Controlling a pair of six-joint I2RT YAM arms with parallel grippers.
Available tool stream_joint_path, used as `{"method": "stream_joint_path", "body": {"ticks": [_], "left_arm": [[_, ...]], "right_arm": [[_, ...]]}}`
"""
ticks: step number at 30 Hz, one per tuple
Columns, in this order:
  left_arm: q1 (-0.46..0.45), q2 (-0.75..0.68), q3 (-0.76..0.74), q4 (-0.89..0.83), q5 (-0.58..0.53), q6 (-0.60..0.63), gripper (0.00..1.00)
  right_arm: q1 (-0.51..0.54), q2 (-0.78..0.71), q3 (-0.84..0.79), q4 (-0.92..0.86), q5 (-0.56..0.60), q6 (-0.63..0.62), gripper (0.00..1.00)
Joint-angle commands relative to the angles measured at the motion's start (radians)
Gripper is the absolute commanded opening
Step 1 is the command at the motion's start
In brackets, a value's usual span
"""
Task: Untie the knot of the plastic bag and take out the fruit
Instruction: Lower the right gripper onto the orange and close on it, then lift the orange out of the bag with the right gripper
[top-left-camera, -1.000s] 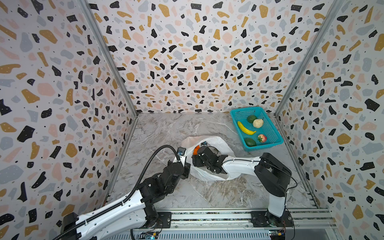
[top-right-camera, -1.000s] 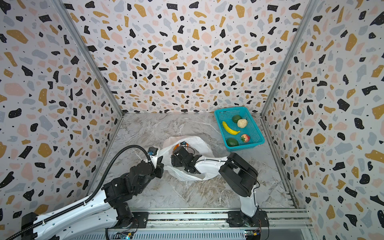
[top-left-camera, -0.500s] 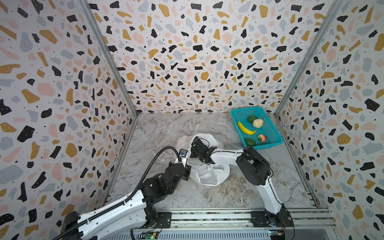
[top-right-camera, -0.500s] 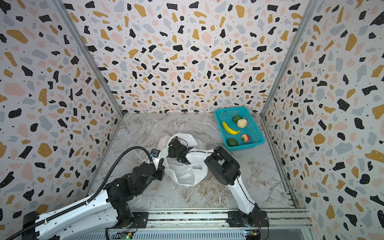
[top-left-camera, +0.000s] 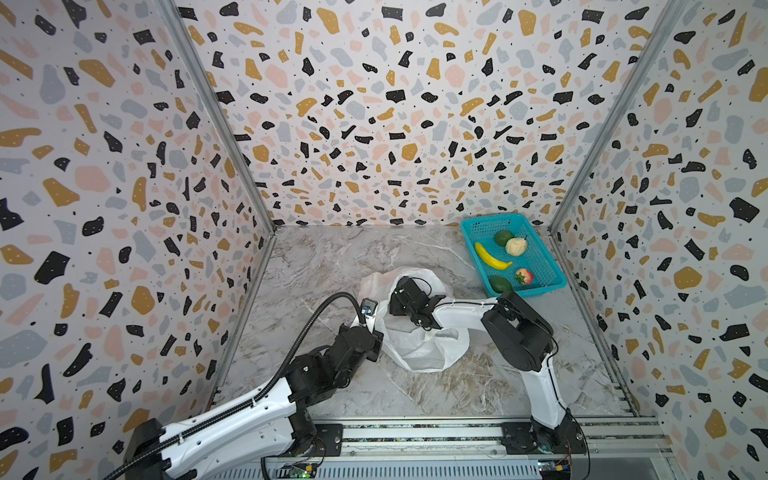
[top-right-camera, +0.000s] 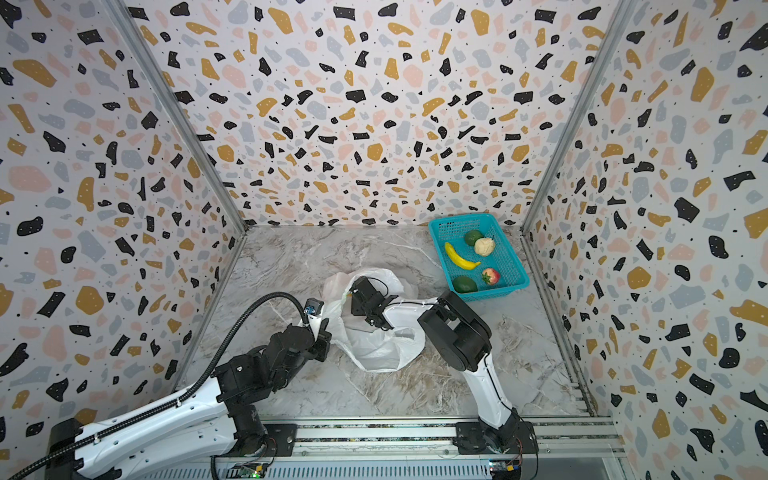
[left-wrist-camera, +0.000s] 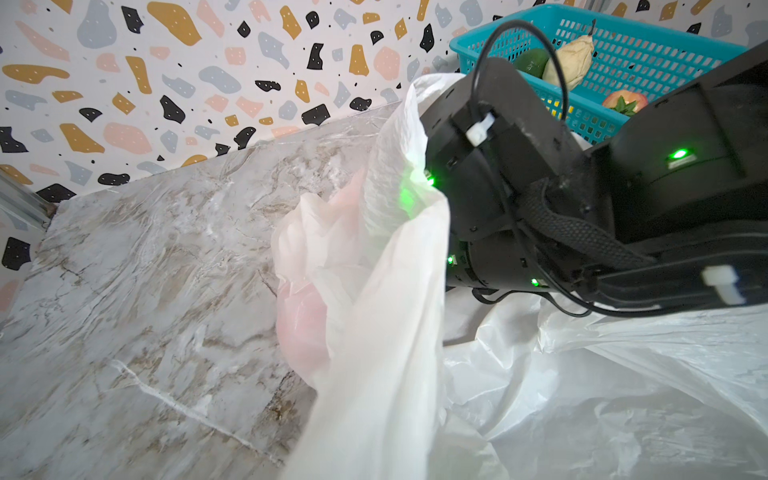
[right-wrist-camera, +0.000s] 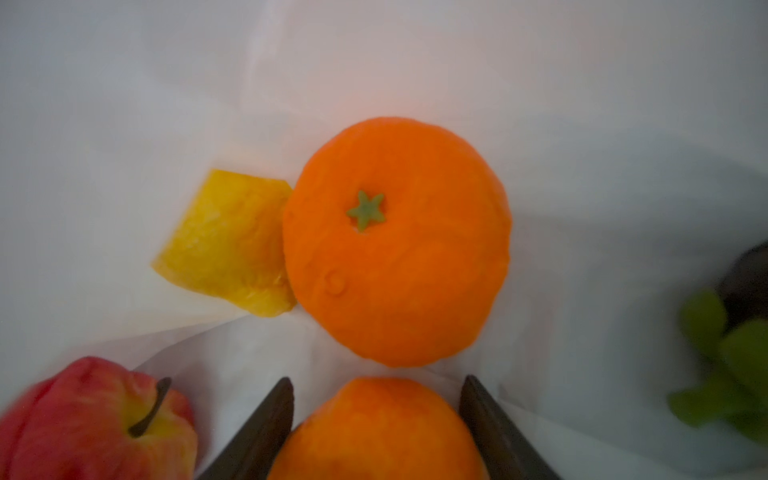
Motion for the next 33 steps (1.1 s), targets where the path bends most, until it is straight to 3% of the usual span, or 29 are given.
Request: {"method": "stream_joint_path", "body": {"ticks": [1, 21, 33], "left_arm": [[0.001, 0.027, -0.007, 0.018, -0.024, -0.016, 0.0], [0.003, 0.097, 0.022, 0.068, -0.091, 0.016, 0.0], [0.003, 0.095, 0.013, 0.074, -0.08, 0.011, 0.0]], "right_arm": [[-0.002, -0.06, -0.036, -0.027, -0.032, 0.008, 0.54], [0.065, -0.396, -0.25, -0.101, -0.175, 0.001, 0.5], [0.08, -0.587, -0.246, -0.225, -0.178, -0.03, 0.51]]}}
